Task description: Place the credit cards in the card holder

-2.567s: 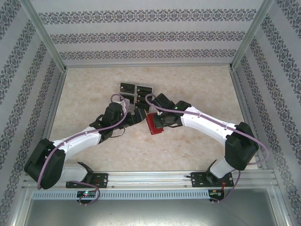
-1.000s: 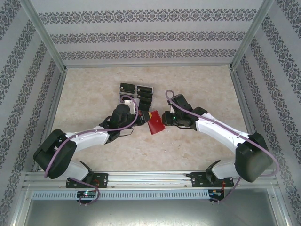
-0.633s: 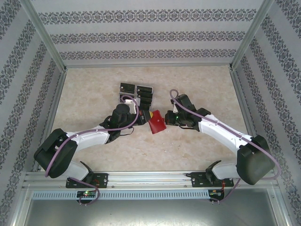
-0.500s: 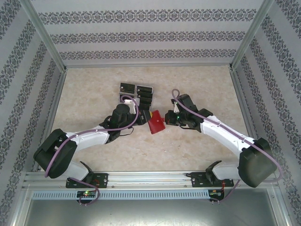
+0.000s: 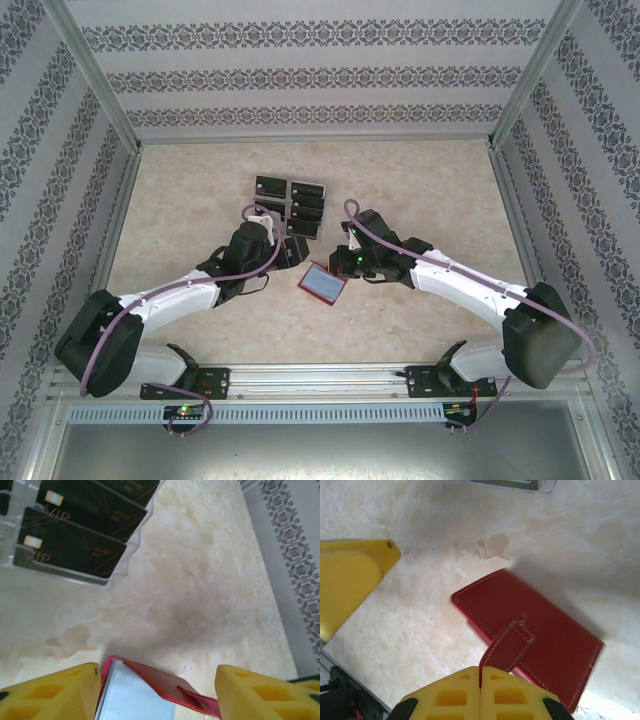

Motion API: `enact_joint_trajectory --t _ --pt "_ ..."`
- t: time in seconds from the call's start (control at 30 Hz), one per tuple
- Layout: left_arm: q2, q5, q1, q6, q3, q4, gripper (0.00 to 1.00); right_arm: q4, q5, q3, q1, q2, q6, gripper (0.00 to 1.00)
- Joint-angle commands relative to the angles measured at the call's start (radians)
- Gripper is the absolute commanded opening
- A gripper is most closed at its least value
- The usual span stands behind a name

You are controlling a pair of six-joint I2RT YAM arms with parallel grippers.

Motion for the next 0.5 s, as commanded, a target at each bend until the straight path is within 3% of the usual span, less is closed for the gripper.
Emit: enact_joint_trajectory --t 0.0,0.2,0.47 --pt "-0.054 -0.033 0.010 0.031 -0.036 -0.089 0.68 0.063 -0.016 0.015 0.011 -0.008 0.052 0.00" --pt "-0.085 -0.071 0.010 0.001 -0.058 -0.140 0.71 0.104 0.035 -0.045 -0.008 -0.035 0.152 0.00" --pt "-0.058 -0.045 0.010 -0.020 -0.051 -0.179 0.73 0.205 0.116 -0.272 -0.187 -0.089 0.263 0.00"
